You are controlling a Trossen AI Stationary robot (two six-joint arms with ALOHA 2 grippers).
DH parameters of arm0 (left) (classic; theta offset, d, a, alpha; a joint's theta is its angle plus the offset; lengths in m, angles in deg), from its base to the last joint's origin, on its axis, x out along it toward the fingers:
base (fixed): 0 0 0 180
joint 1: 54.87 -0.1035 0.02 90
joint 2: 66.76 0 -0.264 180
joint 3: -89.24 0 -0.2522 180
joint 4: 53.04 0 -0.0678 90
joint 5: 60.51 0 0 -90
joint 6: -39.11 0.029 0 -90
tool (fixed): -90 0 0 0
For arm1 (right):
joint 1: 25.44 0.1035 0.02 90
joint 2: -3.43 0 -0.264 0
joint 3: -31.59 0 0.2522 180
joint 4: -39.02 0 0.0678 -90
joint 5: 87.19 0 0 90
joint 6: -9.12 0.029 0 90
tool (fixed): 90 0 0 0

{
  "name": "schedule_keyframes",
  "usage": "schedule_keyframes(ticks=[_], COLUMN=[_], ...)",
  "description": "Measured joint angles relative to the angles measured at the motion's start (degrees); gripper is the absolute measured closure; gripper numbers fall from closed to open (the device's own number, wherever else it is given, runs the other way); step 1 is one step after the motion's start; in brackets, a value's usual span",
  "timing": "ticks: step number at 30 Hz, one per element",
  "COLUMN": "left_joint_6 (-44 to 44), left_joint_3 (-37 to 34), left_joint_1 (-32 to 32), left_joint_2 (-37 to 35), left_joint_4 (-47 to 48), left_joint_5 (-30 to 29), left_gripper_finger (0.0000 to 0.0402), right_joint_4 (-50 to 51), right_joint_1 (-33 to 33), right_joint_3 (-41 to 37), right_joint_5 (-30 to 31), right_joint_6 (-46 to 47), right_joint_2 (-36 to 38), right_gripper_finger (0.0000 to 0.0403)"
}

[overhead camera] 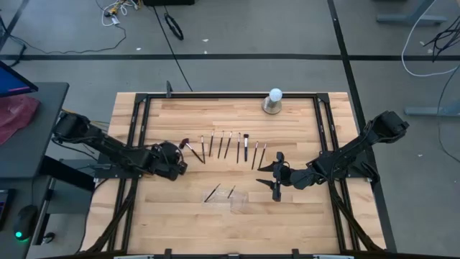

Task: Put items in baskets/containers
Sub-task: Put the black brow brush into the transparent organizer

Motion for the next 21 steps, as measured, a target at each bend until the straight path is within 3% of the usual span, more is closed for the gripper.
schedule_keyframes(ticks=[5,9,14,21], left_joint_6=[-0.80,-2.35,-4.03,-5.13], left_joint_3=[0.04,0.09,0.39,0.68], left_joint_1=[-0.02,-0.02,0.07,1.39], left_joint_2=[2.50,6.47,12.72,16.73], left_joint_4=[0.17,0.14,-0.78,-1.60], left_joint_5=[-0.31,-2.55,-4.41,-4.71], left_gripper_finger=[0.0245,0.0218,0.0258,0.0380], right_joint_4=[-0.01,0.00,0.01,0.02], right_joint_1=[0.00,0.00,0.00,0.00], right_joint_3=[0.00,0.00,0.00,0.00], right_joint_5=[0.00,0.00,0.00,0.02], right_joint_6=[0.00,-0.01,-0.02,0.00], right_joint_2=[0.00,0.00,0.00,0.00], right_gripper_finger=[0.0214,0.0214,0.0214,0.0214])
